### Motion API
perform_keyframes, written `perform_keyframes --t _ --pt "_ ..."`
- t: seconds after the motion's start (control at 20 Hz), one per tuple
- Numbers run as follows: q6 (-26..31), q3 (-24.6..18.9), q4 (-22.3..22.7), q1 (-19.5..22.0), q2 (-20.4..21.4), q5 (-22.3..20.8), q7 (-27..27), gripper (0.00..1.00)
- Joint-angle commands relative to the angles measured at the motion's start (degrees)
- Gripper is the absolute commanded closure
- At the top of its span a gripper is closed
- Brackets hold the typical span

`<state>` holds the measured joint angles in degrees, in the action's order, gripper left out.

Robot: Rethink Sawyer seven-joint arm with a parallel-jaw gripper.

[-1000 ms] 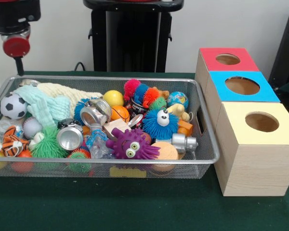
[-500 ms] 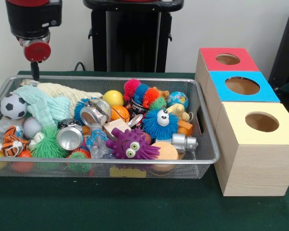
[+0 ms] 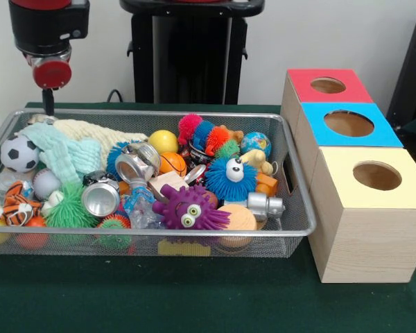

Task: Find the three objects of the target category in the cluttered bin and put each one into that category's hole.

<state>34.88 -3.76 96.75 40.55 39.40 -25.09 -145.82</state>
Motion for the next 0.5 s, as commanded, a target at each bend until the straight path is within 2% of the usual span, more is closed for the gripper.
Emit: perform_keyframes --t 0.05,0.25,0.5 --pt "-4.7 2.0 -2.4 0.1 -2.2 1.1 -5.3 1.00" --pt "-2.7 2.0 -4.5 1.5 -1.0 1.3 -2.1 1.00" --pt "-3.3 2.2 -2.8 0.9 0.0 2.4 -3.0 1.00"
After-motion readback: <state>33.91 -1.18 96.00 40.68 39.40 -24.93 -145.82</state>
